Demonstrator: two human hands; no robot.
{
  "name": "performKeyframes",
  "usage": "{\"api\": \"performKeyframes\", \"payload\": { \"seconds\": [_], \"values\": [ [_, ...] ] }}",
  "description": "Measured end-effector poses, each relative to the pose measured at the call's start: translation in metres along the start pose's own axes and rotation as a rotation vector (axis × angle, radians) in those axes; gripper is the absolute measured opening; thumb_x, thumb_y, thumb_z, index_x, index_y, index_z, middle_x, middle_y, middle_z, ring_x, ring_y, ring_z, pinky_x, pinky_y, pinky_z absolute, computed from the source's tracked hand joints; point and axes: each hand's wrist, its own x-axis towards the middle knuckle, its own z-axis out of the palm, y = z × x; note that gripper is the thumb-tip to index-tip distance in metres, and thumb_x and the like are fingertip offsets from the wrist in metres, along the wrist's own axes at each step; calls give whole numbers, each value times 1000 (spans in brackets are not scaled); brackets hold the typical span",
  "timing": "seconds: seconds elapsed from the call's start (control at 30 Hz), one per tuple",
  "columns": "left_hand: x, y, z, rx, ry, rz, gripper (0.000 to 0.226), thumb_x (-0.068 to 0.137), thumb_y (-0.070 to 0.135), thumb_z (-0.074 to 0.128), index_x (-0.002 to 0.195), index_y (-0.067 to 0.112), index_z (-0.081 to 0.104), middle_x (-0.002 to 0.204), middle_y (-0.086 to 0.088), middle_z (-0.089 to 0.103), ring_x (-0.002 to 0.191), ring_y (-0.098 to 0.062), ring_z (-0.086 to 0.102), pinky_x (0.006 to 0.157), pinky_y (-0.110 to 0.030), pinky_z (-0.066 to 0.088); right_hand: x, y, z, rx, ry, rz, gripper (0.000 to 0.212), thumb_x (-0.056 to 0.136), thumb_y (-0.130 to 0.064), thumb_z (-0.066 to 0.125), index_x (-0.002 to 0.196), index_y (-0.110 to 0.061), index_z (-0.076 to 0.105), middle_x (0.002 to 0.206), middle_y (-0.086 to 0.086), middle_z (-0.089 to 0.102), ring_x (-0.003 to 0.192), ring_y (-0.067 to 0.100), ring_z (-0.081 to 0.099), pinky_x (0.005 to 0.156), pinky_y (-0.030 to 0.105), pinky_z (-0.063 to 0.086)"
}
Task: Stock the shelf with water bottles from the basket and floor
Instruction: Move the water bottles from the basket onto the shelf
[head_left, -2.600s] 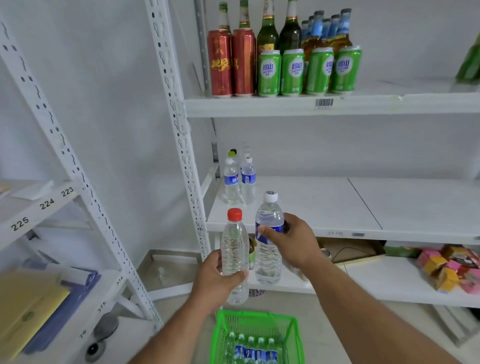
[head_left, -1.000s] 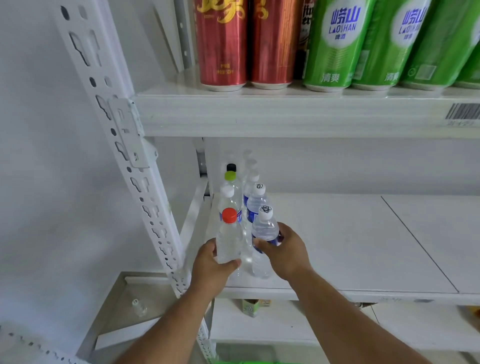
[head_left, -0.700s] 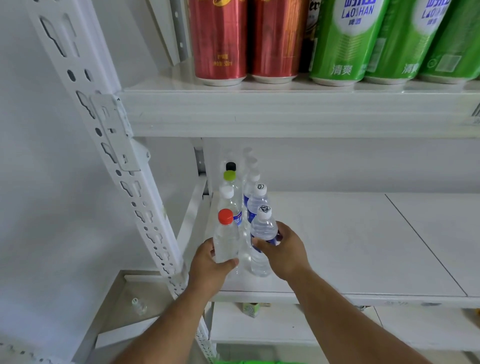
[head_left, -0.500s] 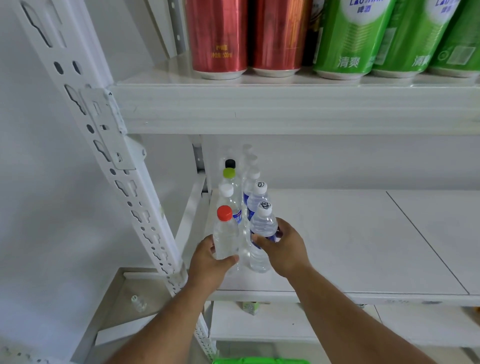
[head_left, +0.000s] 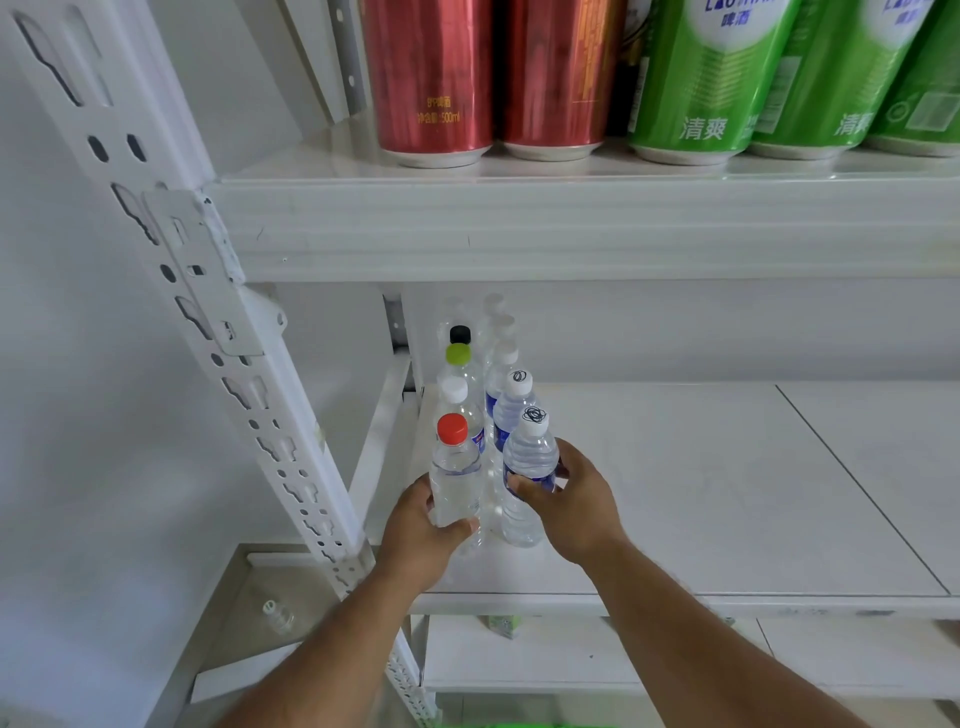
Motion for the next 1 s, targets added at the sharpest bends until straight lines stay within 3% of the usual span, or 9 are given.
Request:
{"api": "performKeyframes", "payload": {
  "seconds": [0.43,0.7,1.0],
  "values": [
    [-9,5,0,-13,-30,-8,58,77,20,82,124,34,51,109,18,61,105,-6,56,85,-23,43,-1,4,-1,-4,-39,40,49,80,-40,78,123,-37,56,111,-16,66,101,7,62,86,24,46],
    [-9,4,1,7,-46,-38,63,75,22,83,128,31,50,118,11,61,113,-11,55,89,-27,44,-1,7,-3,-6,-69,49,50,78,-39,79,122,-34,57,110,-17,67,100,4,63,81,20,46],
    [-14,-4,-2,1,-44,-70,76,71,26,85,137,33,47,132,8,60,127,-12,53,107,-42,44,-3,14,-3,-86,-87,120,58,84,-28,78,134,-23,49,123,-9,60,111,15,58,89,25,44]
  ]
}}
